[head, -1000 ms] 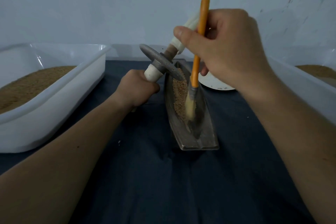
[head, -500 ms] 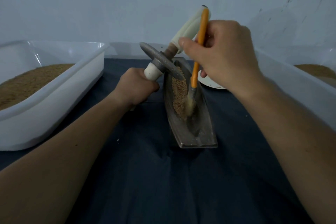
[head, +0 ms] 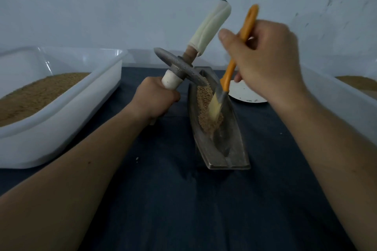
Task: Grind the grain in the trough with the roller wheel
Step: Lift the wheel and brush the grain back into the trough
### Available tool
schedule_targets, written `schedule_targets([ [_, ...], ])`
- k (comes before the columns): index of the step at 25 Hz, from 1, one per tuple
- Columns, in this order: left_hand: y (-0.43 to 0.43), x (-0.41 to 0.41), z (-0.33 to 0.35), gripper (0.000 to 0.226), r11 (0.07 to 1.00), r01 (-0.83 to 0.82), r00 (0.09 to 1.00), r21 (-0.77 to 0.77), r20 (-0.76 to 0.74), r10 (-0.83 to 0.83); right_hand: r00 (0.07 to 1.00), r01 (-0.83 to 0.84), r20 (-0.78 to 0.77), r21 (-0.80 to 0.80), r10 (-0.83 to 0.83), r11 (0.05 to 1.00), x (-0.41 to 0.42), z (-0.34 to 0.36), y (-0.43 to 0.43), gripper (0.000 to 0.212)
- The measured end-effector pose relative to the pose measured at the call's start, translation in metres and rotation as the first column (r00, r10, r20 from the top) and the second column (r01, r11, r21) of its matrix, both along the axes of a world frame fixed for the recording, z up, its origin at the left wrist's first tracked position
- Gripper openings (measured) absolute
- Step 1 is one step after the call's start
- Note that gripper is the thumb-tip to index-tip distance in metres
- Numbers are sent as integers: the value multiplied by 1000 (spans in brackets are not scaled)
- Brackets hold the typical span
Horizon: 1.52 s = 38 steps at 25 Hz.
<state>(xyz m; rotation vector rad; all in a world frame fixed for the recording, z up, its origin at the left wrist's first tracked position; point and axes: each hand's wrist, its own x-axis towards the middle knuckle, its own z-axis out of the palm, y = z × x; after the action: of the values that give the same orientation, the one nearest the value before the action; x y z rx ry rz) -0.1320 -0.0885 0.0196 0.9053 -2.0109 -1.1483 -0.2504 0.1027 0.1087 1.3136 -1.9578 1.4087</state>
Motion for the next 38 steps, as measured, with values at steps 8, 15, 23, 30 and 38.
schedule_targets([
  [8, -3, 1, -2, 13, 996, -32, 993, 86, -112, 42, 992, 60, -120, 100, -48, 993, -19, -23, -12, 41],
  [15, -5, 1, -4, 16, 993, -56, 988, 106, -141, 70, 981, 71, -190, 116, -48, 991, -29, -41, -18, 32],
  [23, -8, -2, -7, 15, 994, -55, 988, 95, -140, 68, 962, 57, -267, -5, -56, 998, -22, -45, -19, 29],
  [30, -7, -2, -7, 19, 996, -48, 992, 75, -110, 56, 979, 28, -205, 126, -2, 992, -23, -53, -18, 29],
  [38, -8, -1, -7, 19, 995, -55, 992, 80, -113, 63, 957, 88, -278, 4, -83, 996, -16, -36, -16, 46],
])
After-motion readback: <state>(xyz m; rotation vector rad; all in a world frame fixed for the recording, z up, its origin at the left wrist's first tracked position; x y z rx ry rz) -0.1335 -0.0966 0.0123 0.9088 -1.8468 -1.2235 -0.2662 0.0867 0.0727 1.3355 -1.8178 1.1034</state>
